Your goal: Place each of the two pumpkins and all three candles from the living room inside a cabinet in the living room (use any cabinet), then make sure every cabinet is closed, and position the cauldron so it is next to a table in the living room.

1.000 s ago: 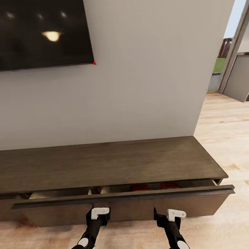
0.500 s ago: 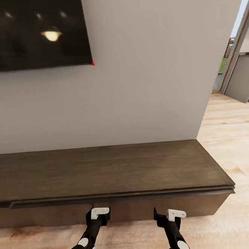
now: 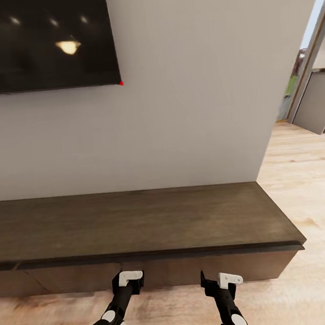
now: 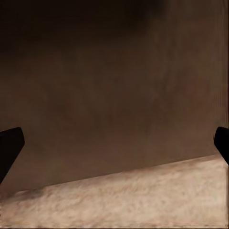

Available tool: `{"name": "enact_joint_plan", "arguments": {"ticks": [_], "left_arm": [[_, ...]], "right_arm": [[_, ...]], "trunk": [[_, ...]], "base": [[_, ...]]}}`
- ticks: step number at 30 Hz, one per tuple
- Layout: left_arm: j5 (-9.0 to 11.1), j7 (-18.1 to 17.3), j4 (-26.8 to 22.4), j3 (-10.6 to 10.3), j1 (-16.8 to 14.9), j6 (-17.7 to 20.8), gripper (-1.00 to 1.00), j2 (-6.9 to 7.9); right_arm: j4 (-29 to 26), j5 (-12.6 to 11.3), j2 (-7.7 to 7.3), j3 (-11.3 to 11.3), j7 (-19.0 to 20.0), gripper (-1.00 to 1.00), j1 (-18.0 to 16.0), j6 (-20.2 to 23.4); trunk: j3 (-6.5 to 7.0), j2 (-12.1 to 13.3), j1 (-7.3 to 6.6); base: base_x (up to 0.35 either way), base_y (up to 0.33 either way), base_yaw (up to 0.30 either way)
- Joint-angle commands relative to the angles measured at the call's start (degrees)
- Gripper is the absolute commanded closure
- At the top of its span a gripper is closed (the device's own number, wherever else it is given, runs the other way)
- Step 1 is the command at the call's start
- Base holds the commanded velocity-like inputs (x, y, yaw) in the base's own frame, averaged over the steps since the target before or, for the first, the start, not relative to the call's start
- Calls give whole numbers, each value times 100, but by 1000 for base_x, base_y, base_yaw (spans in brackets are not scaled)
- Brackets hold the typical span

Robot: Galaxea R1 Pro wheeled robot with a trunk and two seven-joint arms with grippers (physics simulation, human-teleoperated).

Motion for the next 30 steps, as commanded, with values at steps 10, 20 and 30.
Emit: {"name": "enact_joint_plan", "arguments": {"ticks": [10,20,30], "left_arm": [[11,45,1,-48,-5,-21,-100,1],[4,39,1,-53,-5,-21,-100,1],[-14,22,-14,-50,-7,-8,-100,-15]], "right_arm": [[3,-57,-6,42,-37,-100,-4,-29],[3,-57,-6,1,-37,-100,-4,-29],[3,-61,-10,-9,-37,-100,-5,-25]], "trunk": [[-4,-2,-4],[-4,-2,-4],[-4,-2,-4]], "base": [[-314,0,0],[-340,0,0],[-222,0,0]]}}
